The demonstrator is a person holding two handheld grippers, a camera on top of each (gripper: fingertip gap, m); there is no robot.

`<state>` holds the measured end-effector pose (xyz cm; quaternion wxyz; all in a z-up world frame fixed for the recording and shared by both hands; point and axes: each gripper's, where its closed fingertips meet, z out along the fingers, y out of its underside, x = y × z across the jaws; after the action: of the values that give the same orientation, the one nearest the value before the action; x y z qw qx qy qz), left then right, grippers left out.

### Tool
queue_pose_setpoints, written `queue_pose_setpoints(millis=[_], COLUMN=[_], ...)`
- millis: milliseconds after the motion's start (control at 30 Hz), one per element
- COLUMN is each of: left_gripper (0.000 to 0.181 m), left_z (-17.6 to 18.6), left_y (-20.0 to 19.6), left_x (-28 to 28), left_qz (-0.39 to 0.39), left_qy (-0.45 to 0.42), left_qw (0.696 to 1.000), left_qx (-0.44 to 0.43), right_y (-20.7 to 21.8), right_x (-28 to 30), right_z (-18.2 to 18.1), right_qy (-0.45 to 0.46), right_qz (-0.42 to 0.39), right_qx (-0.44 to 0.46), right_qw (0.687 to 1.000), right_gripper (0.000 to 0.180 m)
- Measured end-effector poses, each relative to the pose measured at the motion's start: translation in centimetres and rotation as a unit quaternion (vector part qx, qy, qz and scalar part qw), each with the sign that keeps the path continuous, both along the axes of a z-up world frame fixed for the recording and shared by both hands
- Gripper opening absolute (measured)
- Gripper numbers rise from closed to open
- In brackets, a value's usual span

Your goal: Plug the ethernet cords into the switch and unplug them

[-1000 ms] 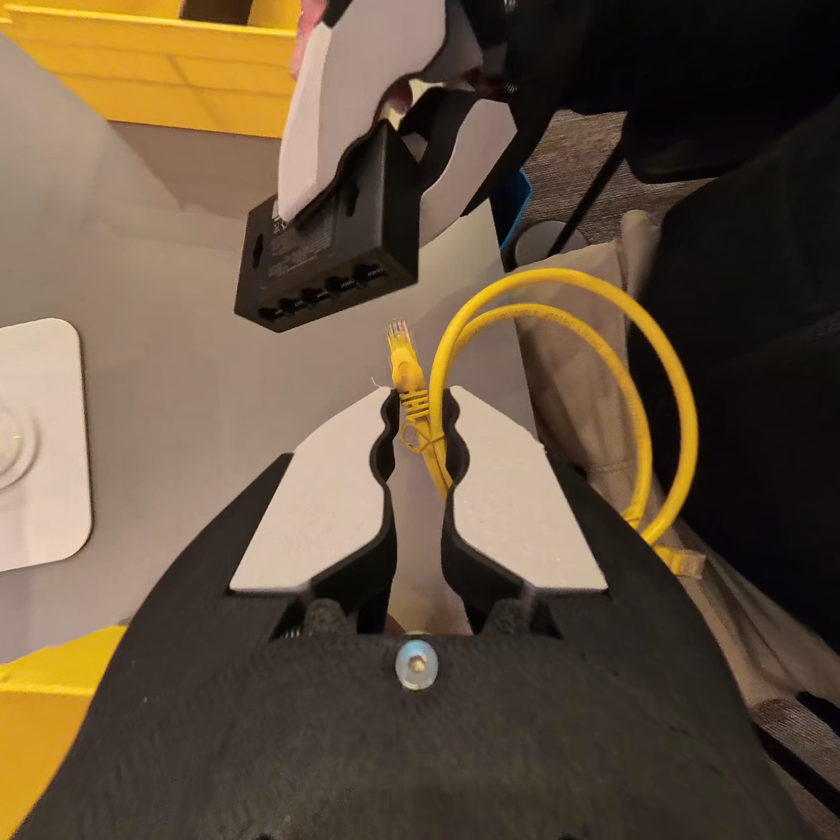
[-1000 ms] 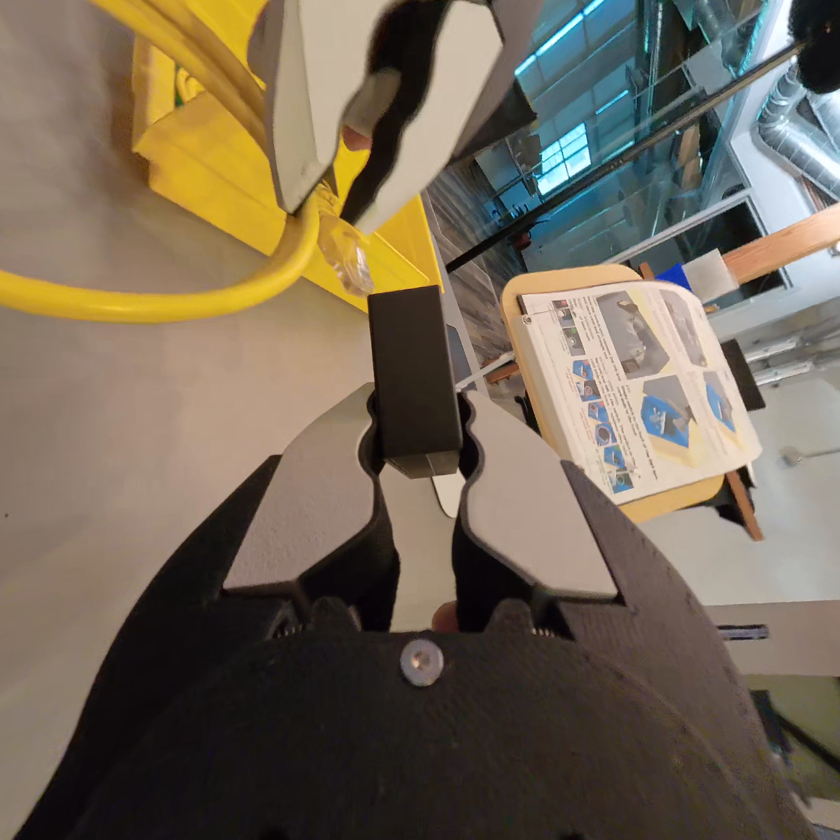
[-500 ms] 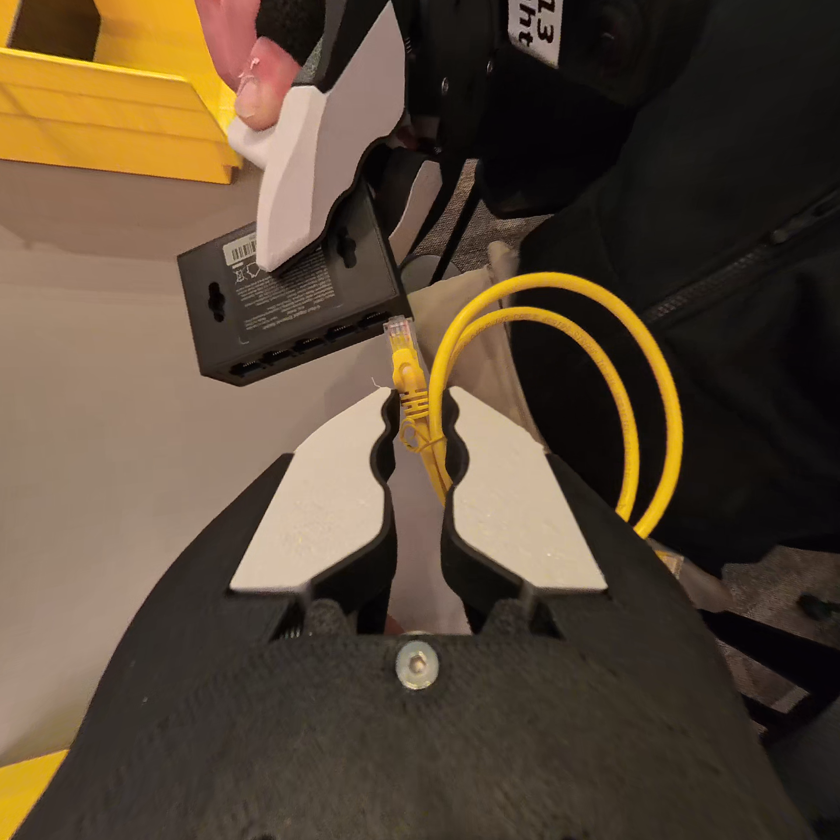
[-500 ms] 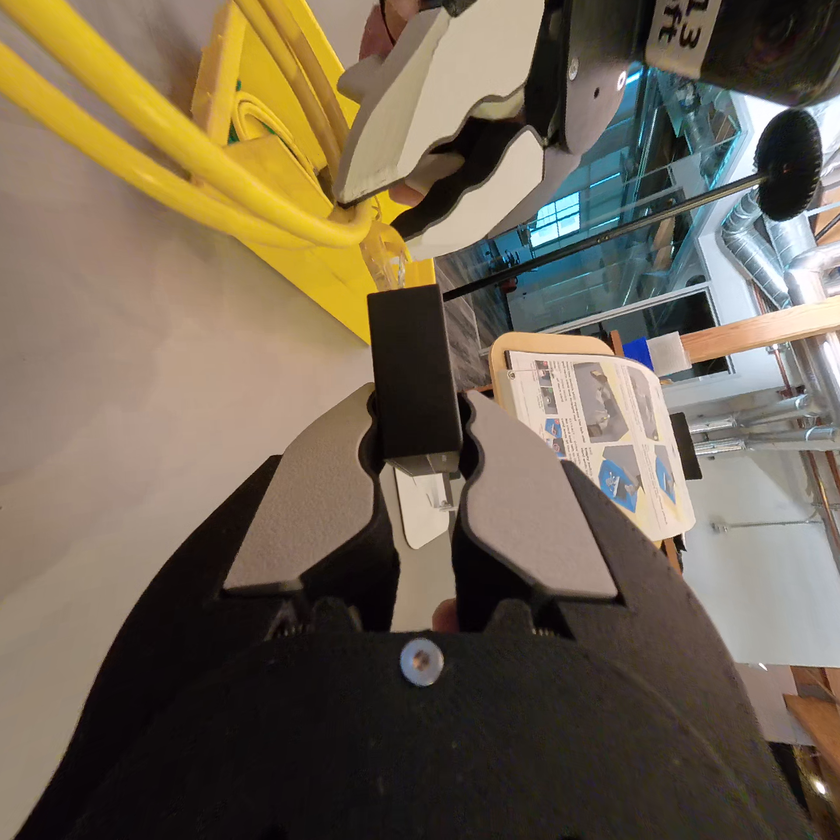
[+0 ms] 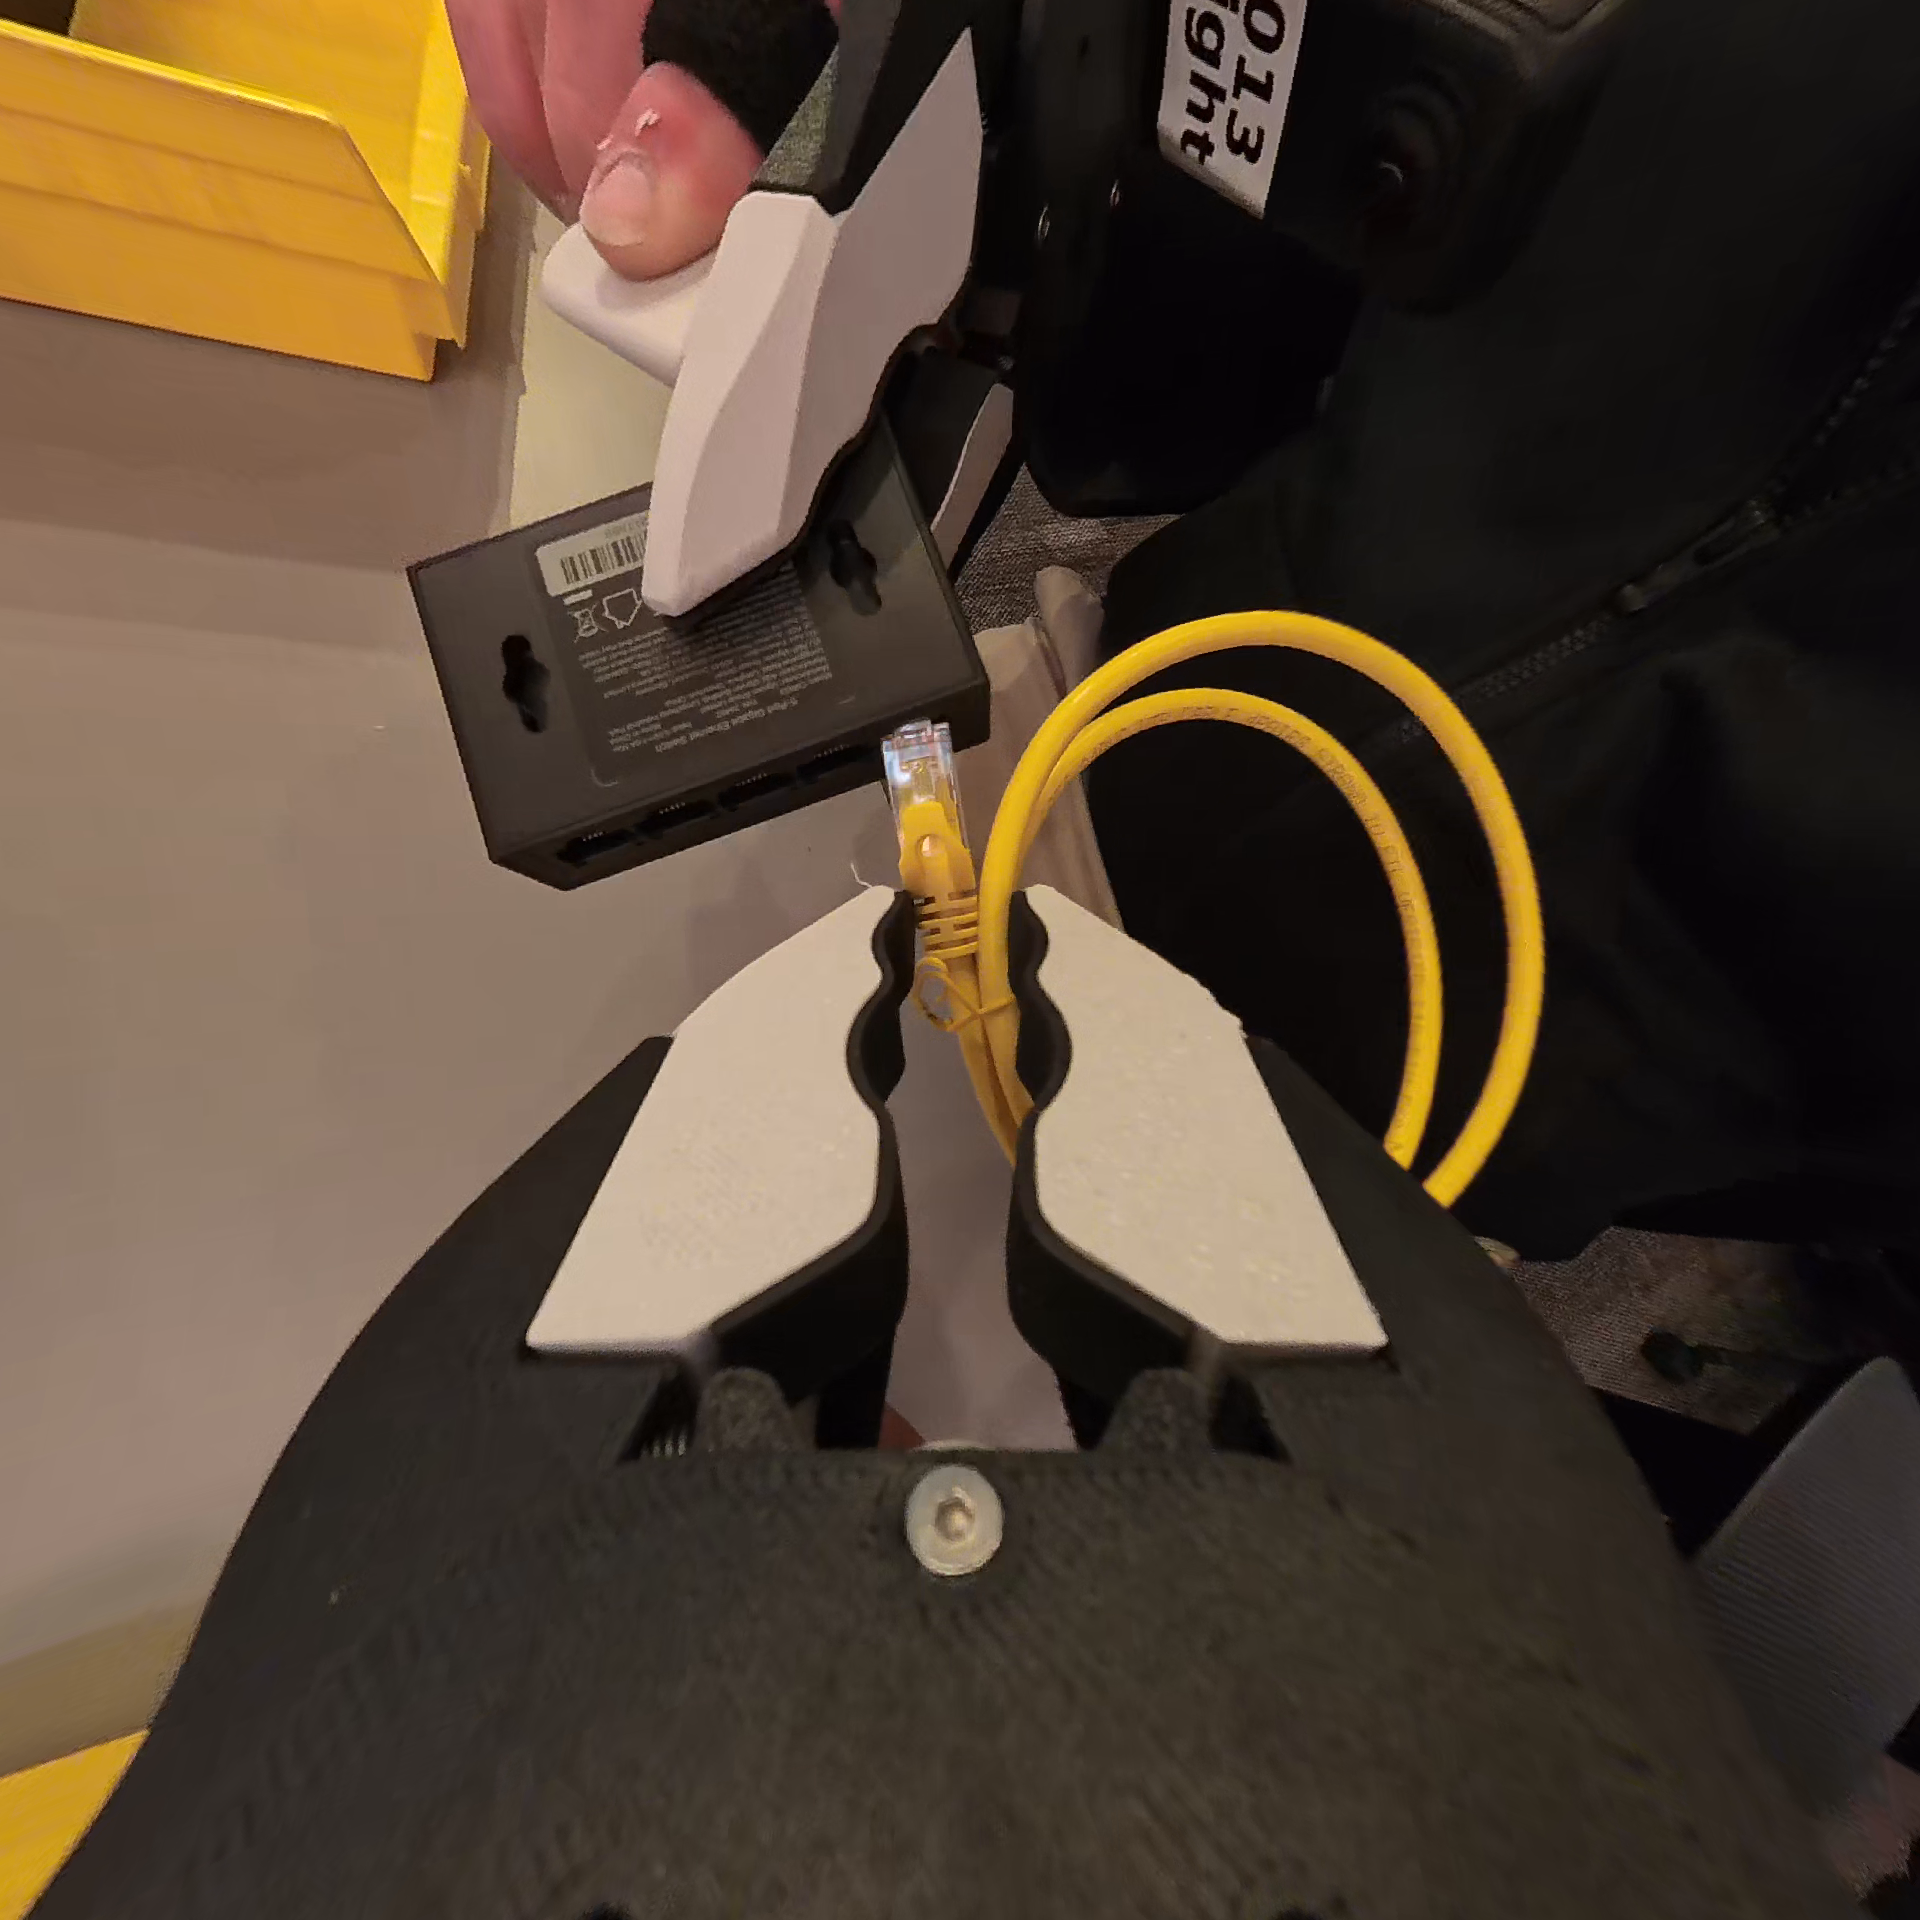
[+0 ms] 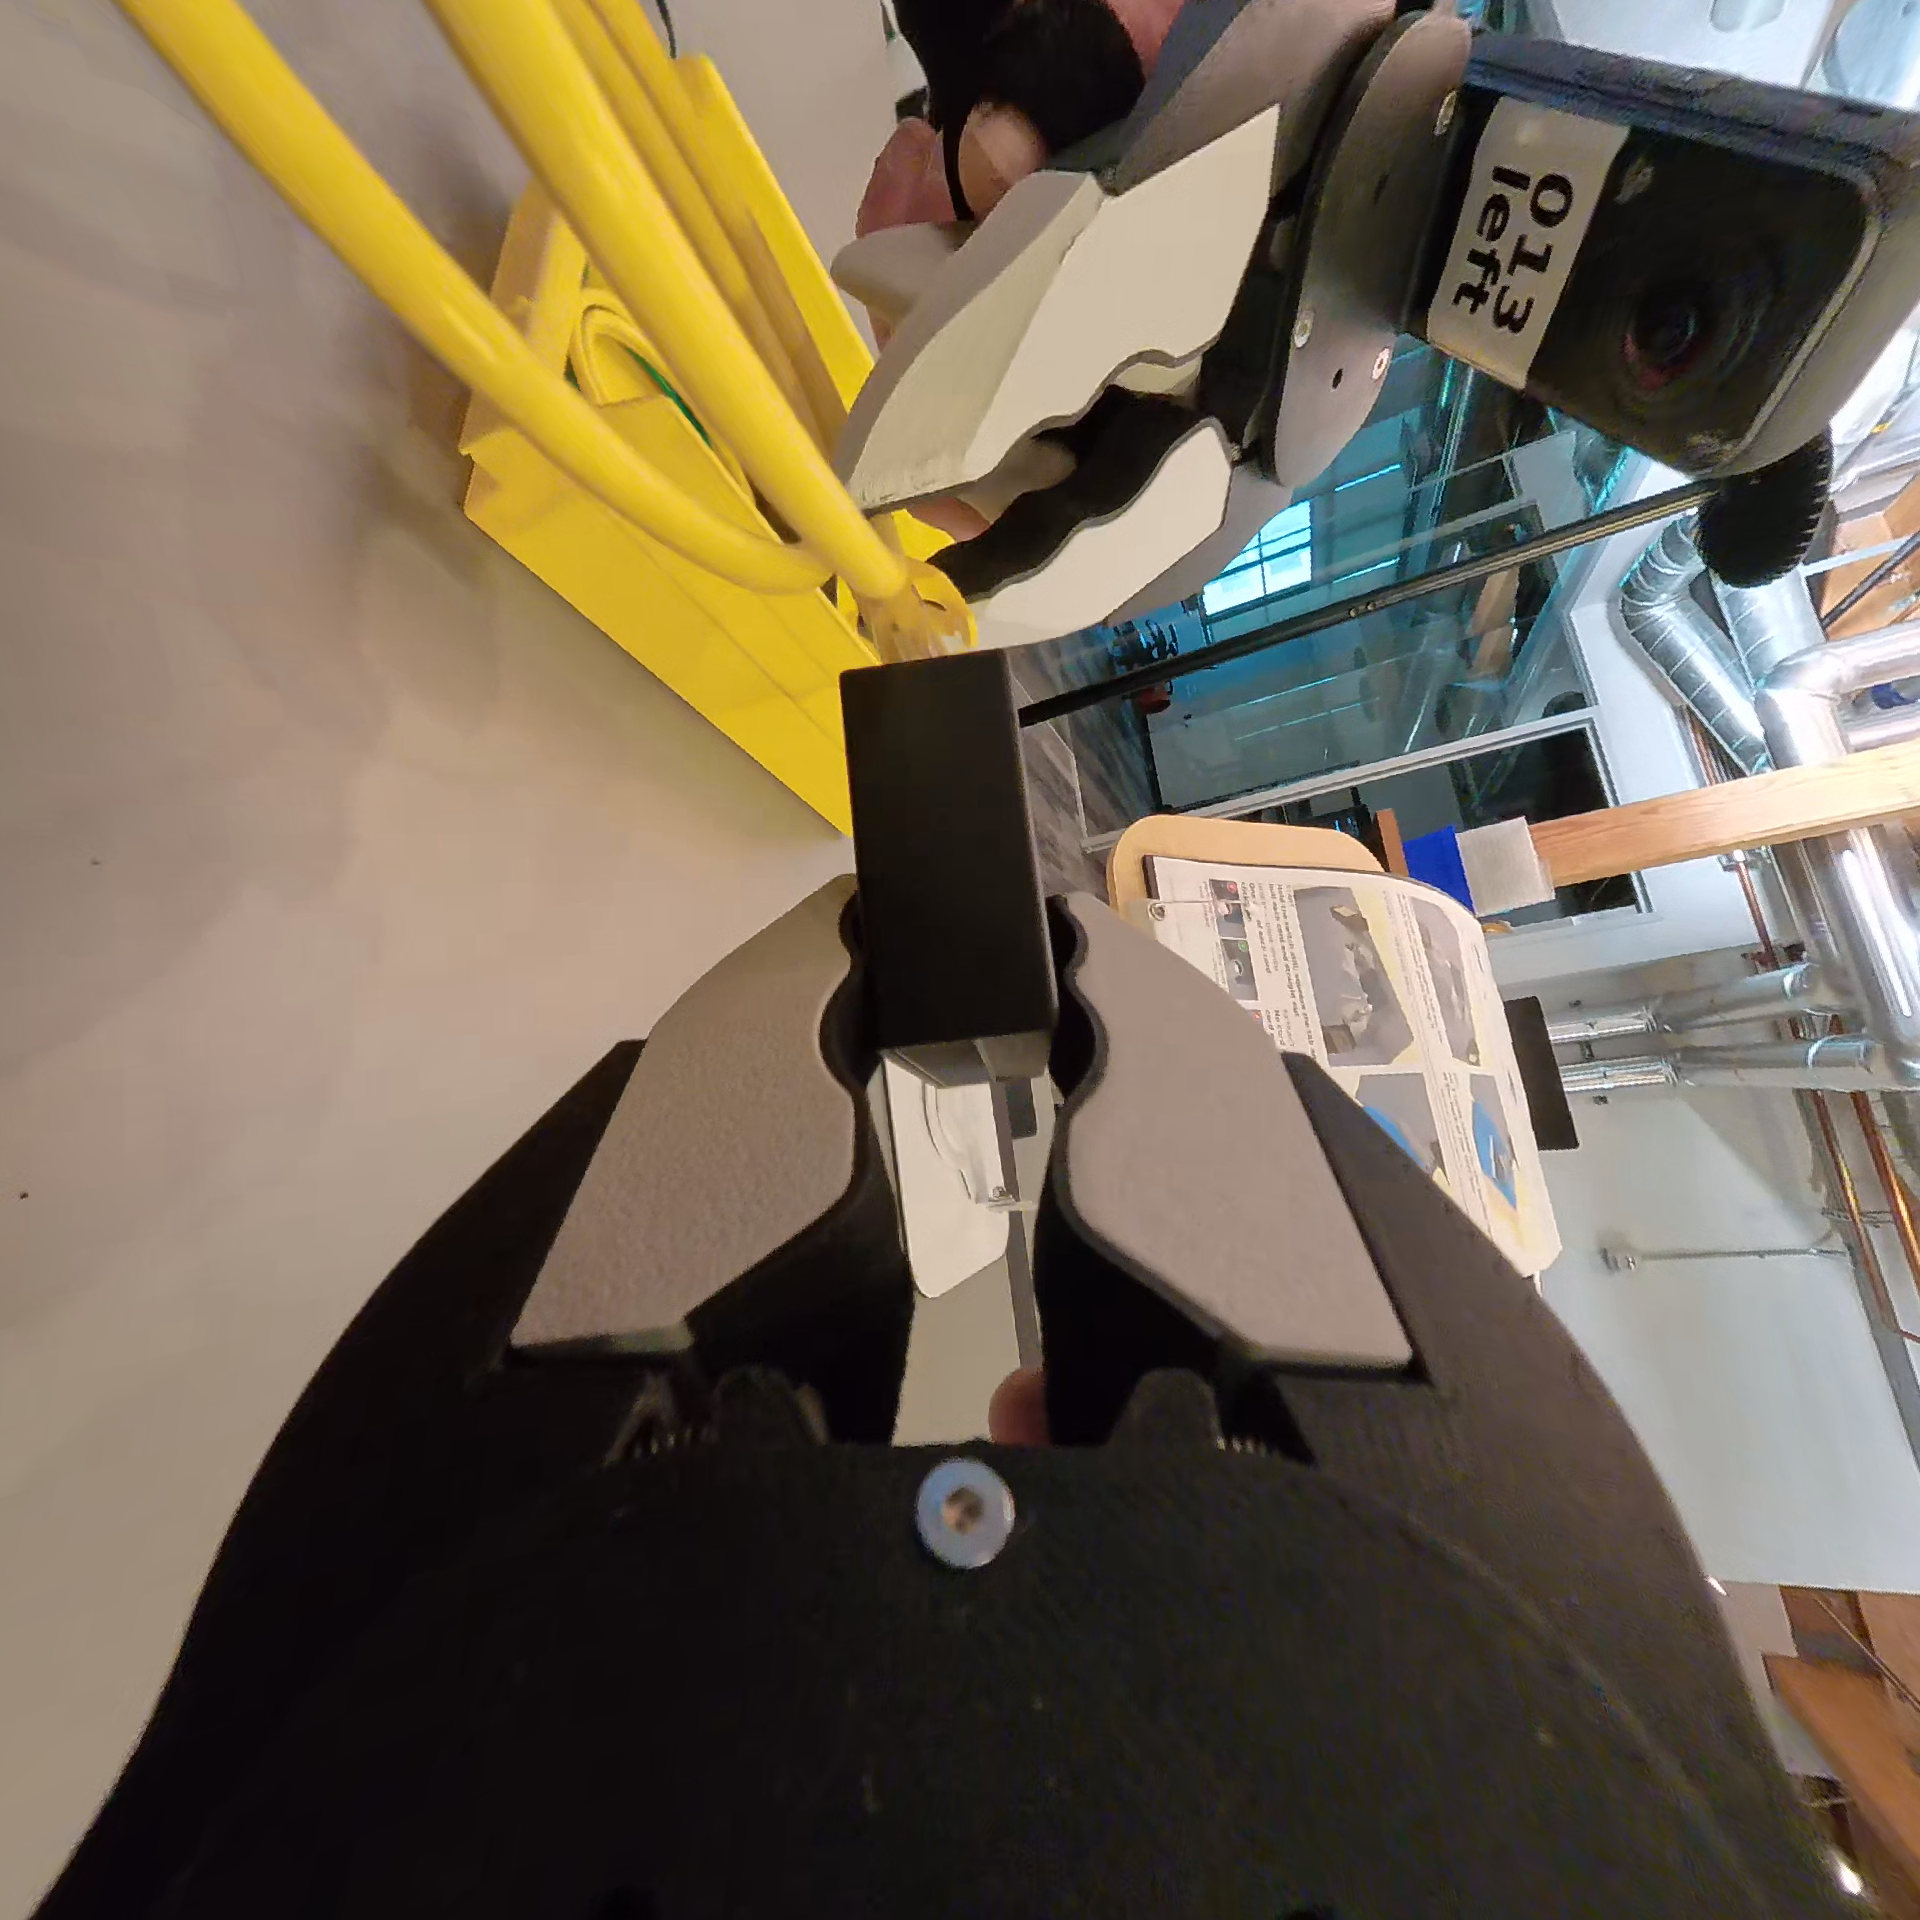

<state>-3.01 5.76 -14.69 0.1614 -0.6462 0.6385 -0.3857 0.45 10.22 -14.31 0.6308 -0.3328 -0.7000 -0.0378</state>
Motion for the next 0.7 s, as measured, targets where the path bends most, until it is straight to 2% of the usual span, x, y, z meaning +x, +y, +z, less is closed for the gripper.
queue_pose_setpoints(millis=[300,700], left_gripper=[0.017,0.016], left_z=[-0.4,-0.7], left_y=[0.3,0.3], left_x=[0.3,0.9], left_qz=[0.011,0.029], left_qy=[0.041,0.03], left_qw=[0.999,0.999], left_qx=[0.018,0.009], right_y=[0.2,0.0], right_x=[-0.1,-0.1], right_z=[-0.7,-1.3], right_qy=[-0.03,-0.045], right_qz=[-0.013,-0.008], right_qx=[0.009,-0.031], right_qw=[0.999,0.998], right_gripper=[0.029,0.028])
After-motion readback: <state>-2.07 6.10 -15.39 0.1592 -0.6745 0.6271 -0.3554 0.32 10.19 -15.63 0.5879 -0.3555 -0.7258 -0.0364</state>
